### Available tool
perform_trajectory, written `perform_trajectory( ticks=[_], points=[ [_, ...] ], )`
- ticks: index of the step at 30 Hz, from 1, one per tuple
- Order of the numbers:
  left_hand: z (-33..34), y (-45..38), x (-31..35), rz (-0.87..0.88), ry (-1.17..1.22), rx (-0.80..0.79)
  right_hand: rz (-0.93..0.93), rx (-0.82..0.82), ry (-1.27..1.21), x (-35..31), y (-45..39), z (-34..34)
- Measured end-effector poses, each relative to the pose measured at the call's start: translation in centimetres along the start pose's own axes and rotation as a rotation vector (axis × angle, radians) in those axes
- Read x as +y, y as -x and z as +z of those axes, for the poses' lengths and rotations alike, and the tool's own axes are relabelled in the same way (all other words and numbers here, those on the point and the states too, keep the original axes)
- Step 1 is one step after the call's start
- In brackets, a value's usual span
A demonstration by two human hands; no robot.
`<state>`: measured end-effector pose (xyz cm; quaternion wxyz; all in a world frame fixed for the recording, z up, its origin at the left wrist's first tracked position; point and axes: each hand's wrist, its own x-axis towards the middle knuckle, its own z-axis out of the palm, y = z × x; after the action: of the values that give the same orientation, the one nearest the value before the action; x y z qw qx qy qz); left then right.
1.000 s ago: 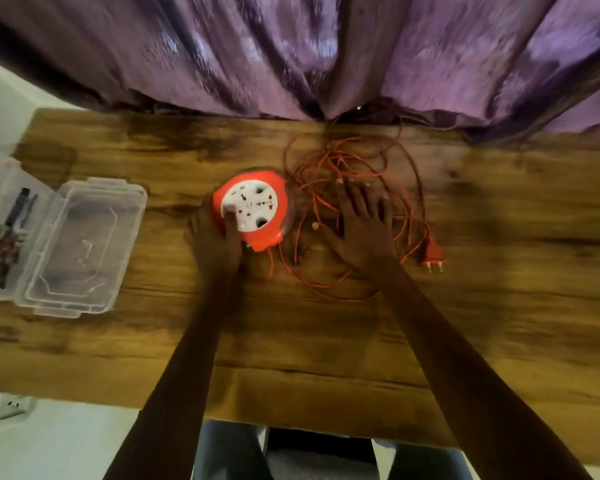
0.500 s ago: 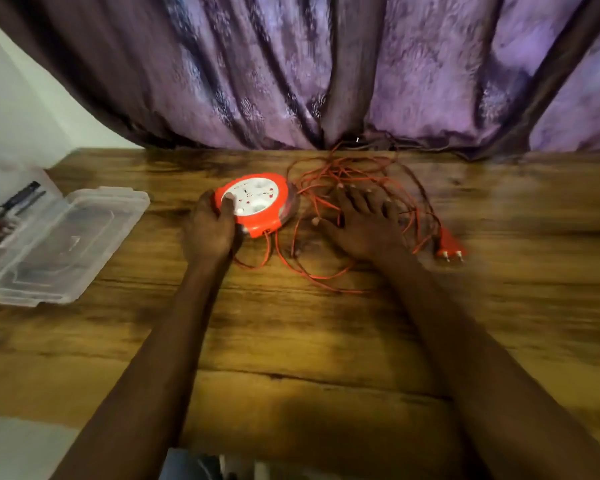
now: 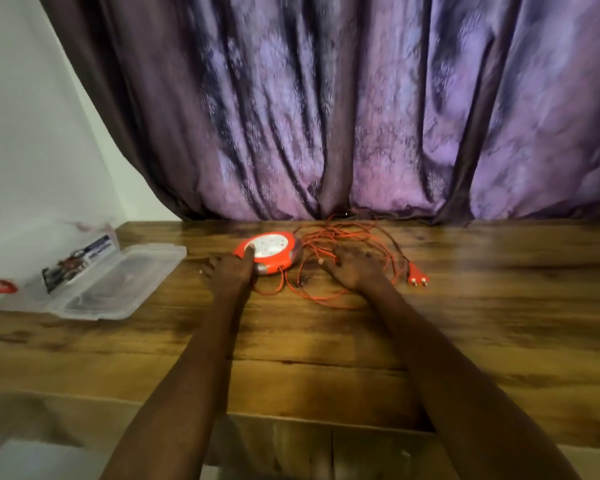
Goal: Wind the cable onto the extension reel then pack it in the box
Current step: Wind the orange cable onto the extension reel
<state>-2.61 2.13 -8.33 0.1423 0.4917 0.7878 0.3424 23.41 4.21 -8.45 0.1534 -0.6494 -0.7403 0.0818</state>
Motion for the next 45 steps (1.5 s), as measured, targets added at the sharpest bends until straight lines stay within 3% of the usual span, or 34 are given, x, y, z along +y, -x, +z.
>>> perform_trajectory(
  ticks=[2, 5, 6, 10, 12, 16, 20, 24, 30, 36, 40, 42, 45],
  points=[
    [-0.1, -0.2, 0.2, -0.039, 0.203, -0.002, -0.023, 0.033, -0.011, -0.1, 0.3, 0.1],
    [-0.6, -0.3, 1.7, -0.076, 0.635, -0.143, -0.071, 0.125, -0.006, 0.1, 0.3, 0.1],
    [-0.9, -0.1, 2.3, -0.047, 0.684, -0.164, -0.100, 0.173, 0.009, 0.2, 0.3, 0.2],
    [-0.7, -0.5, 5.0, 0.256, 0.764, 0.002, -0.207, 0.353, -0.079, 0.5, 0.0, 0.1],
    [-0.5, -0.3, 6.7, 0.359, 0.825, -0.007, -0.203, 0.399, -0.322, 0.6, -0.2, -0.3],
    [0.1, -0.5, 9.7, 0.352, 1.079, -0.234, -0.168, 0.336, -1.011, 0.1, -0.9, -2.0],
    [0.5, -0.8, 11.7, 0.346, 1.188, -0.424, -0.200, 0.338, -1.254, -0.1, -2.0, -4.3],
    [1.5, -0.3, 11.7, 0.254, 1.259, -0.469, -0.138, 0.316, -1.421, 0.6, -2.4, -4.7],
    [3.1, 0.0, 9.7, 0.291, 1.123, -0.597, -0.124, 0.440, -1.458, 1.8, -2.6, -5.3],
    [2.3, 0.5, 9.6, 0.283, 1.135, -0.628, -0.170, 0.517, -1.219, 1.3, -2.0, -4.8],
    [2.3, 1.0, 9.7, 0.257, 1.230, -0.532, -0.414, 0.750, -0.316, 1.8, -0.6, -5.0],
    [1.8, 1.0, 9.8, 0.232, 1.258, -0.507, -0.562, 0.722, 0.013, 1.6, -0.3, -5.4],
    [1.0, 0.5, 9.4, 0.245, 1.196, -0.526, -0.712, 0.601, 0.296, 0.9, -0.1, -6.3]
  ],
)
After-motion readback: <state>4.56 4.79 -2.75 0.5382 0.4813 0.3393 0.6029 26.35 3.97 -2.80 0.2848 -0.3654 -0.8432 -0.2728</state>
